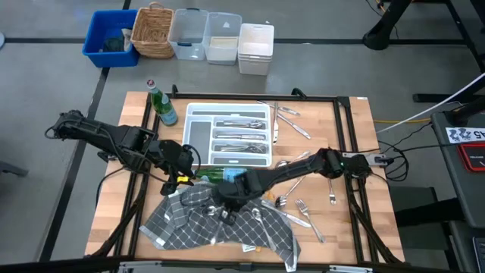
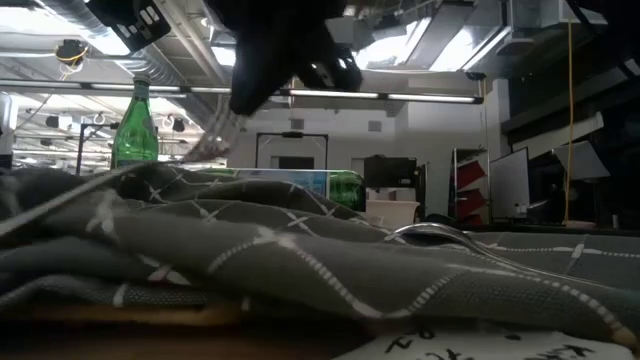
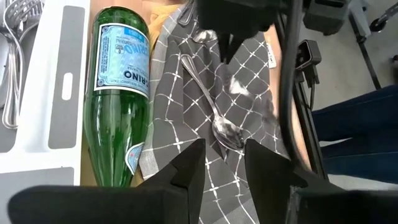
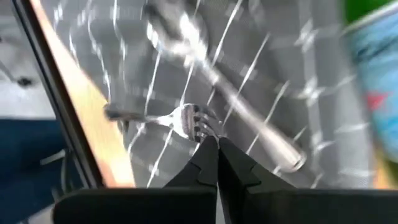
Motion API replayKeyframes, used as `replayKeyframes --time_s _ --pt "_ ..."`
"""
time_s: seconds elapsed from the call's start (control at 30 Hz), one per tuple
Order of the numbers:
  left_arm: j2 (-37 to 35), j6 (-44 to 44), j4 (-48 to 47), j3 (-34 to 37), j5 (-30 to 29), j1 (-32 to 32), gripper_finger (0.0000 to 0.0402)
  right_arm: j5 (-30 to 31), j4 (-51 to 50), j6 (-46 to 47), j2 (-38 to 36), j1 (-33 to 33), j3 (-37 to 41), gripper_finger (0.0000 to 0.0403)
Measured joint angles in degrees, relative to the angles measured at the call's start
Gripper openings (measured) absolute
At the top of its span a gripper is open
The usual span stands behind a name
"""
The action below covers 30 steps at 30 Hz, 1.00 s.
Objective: Sort silverware
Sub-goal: Put the silver fork into the silverware tray
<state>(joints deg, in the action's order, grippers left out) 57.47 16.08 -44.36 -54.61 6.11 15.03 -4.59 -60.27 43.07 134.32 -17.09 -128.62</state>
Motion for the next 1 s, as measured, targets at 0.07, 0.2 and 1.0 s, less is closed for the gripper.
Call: replayKeyframes --time_s 0.07,0.2,1.0 --pt "0.0 0.0 0.0 0.0 0.0 0.0 0.01 0.47 -0.02 0.0 0.0 0.9 -1.58 0.0" --pt "0.0 0.0 -0.04 0.0 -0.02 0.0 0.01 0.65 -0.69 0.02 0.02 2.68 -4.53 0.0" --pt "-0.04 -1.7 0.22 0.0 -3.72 -0.07 0.01 10.38 -17.75 4.46 -9.53 19.98 -6.38 0.0"
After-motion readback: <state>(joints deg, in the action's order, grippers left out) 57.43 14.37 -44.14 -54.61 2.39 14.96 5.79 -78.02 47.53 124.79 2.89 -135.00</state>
